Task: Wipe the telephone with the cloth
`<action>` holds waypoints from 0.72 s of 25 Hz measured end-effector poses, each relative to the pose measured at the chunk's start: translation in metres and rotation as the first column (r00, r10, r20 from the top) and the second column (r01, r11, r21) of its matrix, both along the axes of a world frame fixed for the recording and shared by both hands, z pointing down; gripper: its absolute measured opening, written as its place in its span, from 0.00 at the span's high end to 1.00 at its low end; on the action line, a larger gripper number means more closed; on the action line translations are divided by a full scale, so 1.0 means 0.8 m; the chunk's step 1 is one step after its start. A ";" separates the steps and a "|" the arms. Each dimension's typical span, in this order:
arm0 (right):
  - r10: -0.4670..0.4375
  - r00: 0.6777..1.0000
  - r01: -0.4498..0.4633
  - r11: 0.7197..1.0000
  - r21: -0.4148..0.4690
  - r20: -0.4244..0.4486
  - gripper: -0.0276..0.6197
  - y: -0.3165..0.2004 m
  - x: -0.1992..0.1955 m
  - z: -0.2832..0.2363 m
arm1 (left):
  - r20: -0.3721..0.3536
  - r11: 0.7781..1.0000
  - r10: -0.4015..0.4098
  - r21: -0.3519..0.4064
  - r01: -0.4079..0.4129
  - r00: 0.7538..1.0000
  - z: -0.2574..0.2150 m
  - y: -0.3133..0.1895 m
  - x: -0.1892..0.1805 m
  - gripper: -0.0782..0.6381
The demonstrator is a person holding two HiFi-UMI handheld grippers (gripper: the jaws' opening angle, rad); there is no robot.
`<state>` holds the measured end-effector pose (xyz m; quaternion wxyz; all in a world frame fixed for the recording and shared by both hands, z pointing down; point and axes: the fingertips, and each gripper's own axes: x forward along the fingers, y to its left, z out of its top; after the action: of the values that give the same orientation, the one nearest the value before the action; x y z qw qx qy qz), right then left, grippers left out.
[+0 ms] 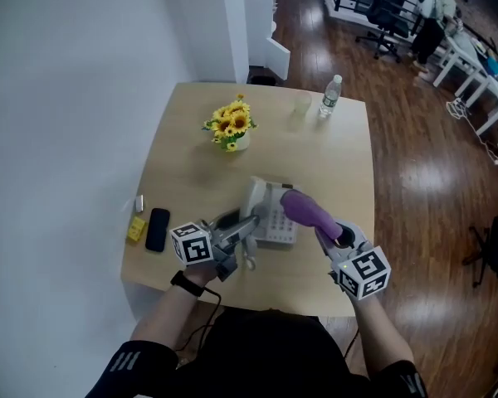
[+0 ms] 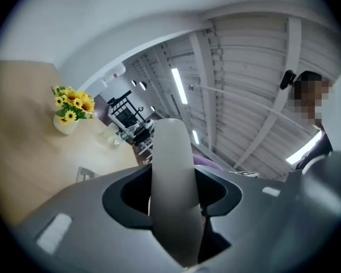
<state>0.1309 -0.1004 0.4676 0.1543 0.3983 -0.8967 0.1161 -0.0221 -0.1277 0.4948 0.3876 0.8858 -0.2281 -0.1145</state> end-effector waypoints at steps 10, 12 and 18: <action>-0.122 0.766 0.412 0.847 0.336 -0.631 0.84 -0.032 -0.180 -0.091 | 0.057 0.994 -0.063 0.090 0.058 0.996 -0.053 0.028 -0.032 0.60; -0.146 0.668 0.500 0.814 0.295 -0.730 0.84 -0.016 -0.204 -0.069 | 0.088 0.993 -0.080 0.096 0.071 0.993 -0.052 0.030 -0.038 0.60; -0.331 0.626 0.598 0.785 0.162 -0.706 0.85 0.037 -0.223 -0.027 | 0.112 0.994 -0.076 0.093 0.066 0.991 -0.044 0.038 -0.049 0.61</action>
<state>-0.0479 -0.0709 0.4462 0.3961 0.1838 -0.8643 -0.2495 -0.0613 -0.0969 0.4598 0.3297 0.8986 -0.2761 -0.0871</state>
